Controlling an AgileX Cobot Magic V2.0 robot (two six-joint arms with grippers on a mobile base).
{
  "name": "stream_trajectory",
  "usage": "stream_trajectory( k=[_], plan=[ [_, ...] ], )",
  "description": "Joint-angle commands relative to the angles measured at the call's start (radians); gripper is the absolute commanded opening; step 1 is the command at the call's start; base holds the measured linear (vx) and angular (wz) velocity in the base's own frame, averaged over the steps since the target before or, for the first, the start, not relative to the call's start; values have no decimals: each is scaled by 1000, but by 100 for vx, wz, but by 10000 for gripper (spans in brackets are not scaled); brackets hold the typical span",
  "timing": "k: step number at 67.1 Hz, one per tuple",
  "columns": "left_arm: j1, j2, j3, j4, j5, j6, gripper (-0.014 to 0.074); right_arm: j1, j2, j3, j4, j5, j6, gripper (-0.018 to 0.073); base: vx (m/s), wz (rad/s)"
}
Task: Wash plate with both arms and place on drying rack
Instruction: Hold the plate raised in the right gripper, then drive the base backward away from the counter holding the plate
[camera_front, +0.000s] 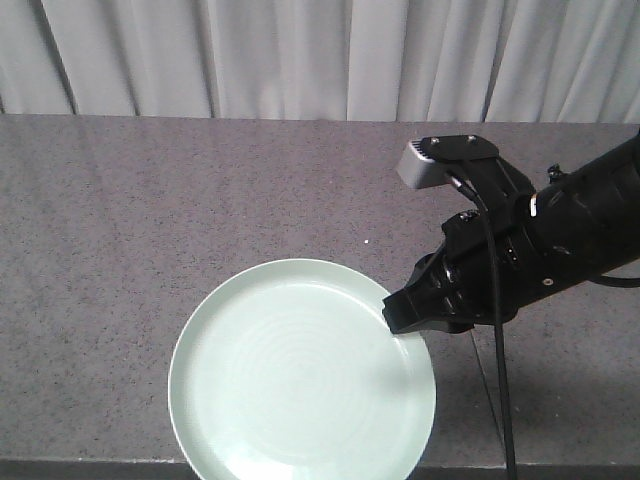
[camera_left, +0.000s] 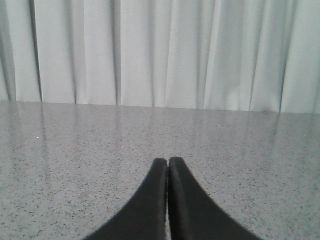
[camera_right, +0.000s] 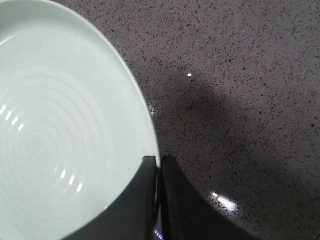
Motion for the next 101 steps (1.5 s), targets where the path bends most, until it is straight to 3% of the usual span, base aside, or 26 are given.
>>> stream_trajectory(
  k=[1,34,101],
  plan=[
    [-2,-14,-28,-3,-73,-5,-6,0,-32,-25,38,-28,-7,-1,-1,4],
    [-2,-14,-28,-3,-73,-5,-6,0,-32,-25,38,-28,-7,-1,-4,16],
    [-2,-14,-28,-3,-73,-5,-6,0,-32,-25,38,-28,-7,-1,-9,39]
  ],
)
